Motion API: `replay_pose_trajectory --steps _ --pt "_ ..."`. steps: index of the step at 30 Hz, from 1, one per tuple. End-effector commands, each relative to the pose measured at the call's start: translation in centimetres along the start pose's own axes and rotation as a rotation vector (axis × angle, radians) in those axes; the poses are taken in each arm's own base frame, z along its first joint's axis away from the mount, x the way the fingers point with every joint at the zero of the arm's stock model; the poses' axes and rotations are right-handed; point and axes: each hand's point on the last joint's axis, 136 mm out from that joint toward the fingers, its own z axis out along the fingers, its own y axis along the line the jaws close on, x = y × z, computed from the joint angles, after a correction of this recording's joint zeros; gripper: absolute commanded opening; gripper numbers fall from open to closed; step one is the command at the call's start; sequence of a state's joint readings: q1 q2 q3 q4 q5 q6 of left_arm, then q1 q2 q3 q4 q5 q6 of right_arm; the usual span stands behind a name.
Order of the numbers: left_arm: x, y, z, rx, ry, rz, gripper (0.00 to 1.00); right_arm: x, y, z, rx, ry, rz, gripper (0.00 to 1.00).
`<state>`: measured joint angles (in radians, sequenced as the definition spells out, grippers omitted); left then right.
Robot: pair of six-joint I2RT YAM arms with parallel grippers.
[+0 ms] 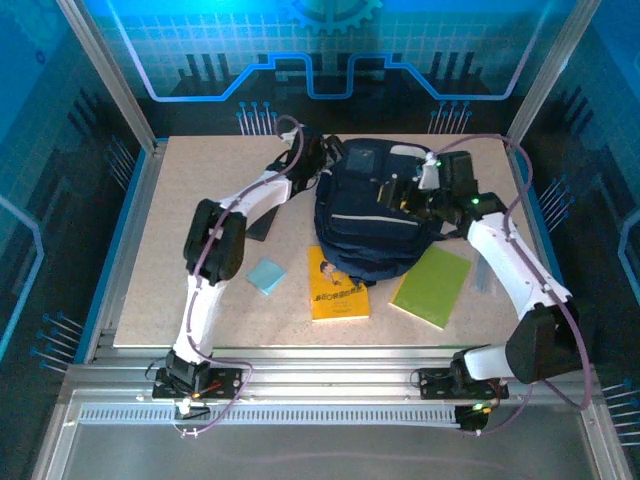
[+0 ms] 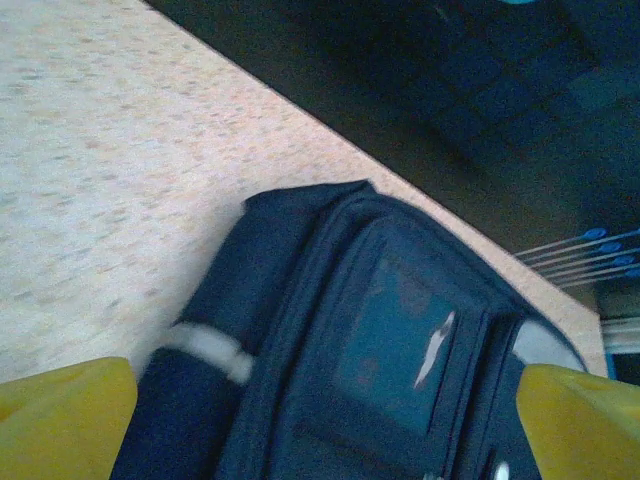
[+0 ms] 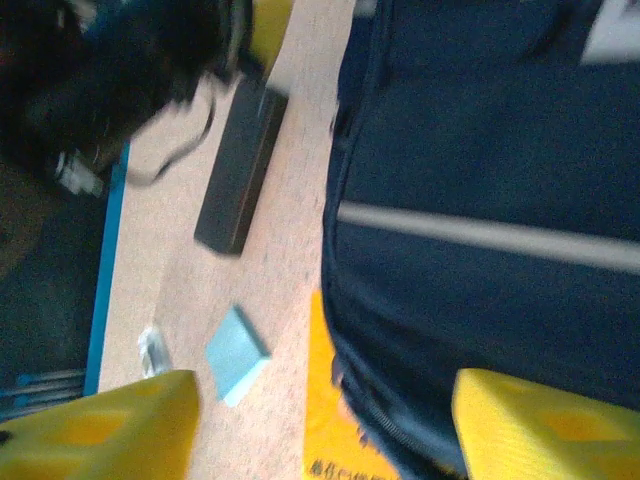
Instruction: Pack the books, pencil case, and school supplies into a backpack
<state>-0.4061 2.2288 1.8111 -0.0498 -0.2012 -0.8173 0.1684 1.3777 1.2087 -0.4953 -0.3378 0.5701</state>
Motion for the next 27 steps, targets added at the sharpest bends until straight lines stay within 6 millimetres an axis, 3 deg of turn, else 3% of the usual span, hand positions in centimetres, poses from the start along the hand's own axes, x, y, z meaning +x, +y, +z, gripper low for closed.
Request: replay_pose_trajectory --steps 1,7,12,16,18,21,27 --pt "-0.9 0.0 -4.9 0.017 0.028 0.057 0.99 -2.8 -5.0 -0.6 0.135 -0.052 -0.017 0.78" --pt "4.7 3.5 -9.5 -0.049 0.162 0.006 0.99 -4.2 -12.1 2.1 0.244 -0.03 0.032 0.8" --pt "12.0 4.2 -11.0 -0.054 0.294 -0.018 0.99 -2.2 -16.6 4.9 0.272 0.052 0.107 0.8" --pt "16.0 4.3 -11.3 -0.08 0.364 -0.043 0.99 -0.5 -19.1 6.3 0.272 0.088 0.179 0.81" --pt "17.4 4.1 -11.2 -0.076 0.385 -0.049 0.99 0.1 -19.6 6.8 0.26 0.099 0.204 0.81" --pt "18.2 4.4 -10.4 -0.098 0.394 -0.034 0.99 1.2 -18.4 7.6 0.175 0.113 0.24 0.78" --pt "15.6 4.8 -6.7 -0.126 0.281 0.01 0.99 4.5 -14.6 8.0 0.062 0.145 0.263 0.72"
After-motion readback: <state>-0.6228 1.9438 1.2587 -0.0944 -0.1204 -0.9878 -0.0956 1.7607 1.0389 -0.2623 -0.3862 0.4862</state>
